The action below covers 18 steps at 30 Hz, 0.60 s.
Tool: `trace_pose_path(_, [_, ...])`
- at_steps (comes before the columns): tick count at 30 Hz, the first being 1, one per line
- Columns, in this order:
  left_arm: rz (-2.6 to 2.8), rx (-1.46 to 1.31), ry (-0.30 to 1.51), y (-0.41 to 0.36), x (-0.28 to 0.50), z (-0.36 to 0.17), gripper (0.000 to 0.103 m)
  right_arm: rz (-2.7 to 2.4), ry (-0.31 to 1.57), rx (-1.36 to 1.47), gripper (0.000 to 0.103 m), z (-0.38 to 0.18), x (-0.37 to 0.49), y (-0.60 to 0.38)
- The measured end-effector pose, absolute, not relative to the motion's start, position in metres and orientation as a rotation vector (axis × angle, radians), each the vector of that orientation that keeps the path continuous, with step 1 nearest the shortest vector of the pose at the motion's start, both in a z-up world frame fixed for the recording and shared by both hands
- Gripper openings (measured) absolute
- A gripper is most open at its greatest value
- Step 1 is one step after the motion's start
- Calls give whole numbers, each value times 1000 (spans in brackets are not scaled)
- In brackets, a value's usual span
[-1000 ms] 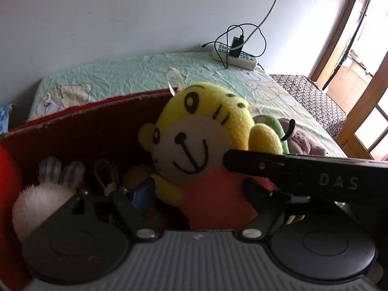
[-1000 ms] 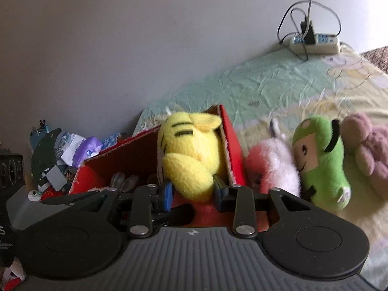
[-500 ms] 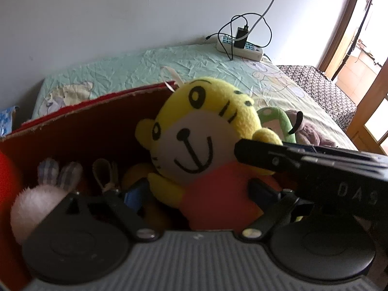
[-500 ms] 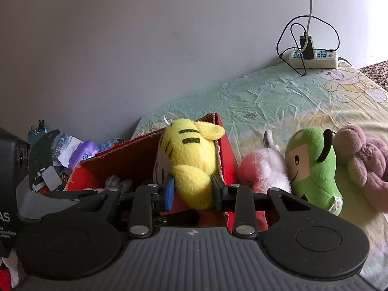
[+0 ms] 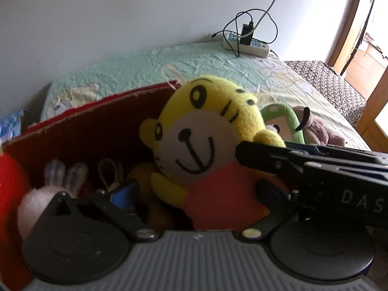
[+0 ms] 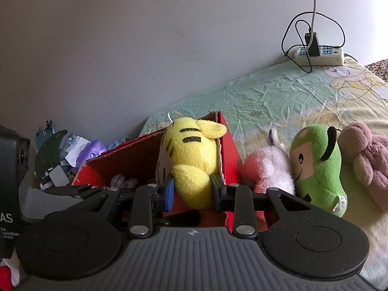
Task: Organize objects
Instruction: 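Lower the tiger into the red box and open the right gripper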
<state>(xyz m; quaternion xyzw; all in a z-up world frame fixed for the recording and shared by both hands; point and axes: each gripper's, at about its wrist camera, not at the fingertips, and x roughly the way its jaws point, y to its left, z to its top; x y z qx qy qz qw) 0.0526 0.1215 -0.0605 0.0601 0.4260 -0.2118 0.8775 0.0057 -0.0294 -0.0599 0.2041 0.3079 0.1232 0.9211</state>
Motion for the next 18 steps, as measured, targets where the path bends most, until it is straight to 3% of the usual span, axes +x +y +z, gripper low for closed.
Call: trace_pose_path(18, [-393, 154, 928, 114, 51, -58, 103, 280, 667, 458, 30, -59, 4, -37])
